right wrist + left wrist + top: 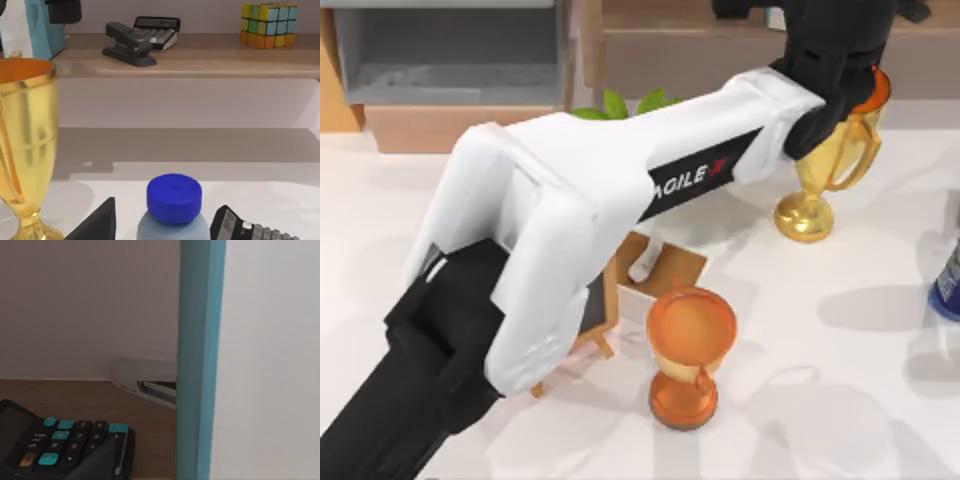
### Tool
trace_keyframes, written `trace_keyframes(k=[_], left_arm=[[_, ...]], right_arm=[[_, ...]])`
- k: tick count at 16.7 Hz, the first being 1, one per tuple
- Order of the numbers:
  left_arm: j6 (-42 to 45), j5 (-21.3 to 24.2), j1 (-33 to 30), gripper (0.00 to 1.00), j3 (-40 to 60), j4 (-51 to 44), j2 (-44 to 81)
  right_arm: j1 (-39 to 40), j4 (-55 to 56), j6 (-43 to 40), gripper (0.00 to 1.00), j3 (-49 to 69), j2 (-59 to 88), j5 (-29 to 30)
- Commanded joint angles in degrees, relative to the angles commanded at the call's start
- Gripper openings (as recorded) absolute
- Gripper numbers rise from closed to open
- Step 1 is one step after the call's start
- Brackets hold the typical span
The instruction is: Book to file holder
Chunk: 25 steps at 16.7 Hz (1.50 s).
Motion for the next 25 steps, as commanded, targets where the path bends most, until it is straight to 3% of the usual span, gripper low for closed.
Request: trace_keyframes(k=[13, 25], left_arm=[[0.0, 0.0, 0.0, 0.02, 0.0, 0.0, 0.0], [0.1, 0.0, -0.3, 0.0, 1.0, -1.1, -0.2]], right_arm=[[0.0, 0.0, 0.0, 1.0, 0.0, 0.0, 0.0], [0.0, 0.0, 0.0, 1.0, 0.0, 0.0, 0.0]])
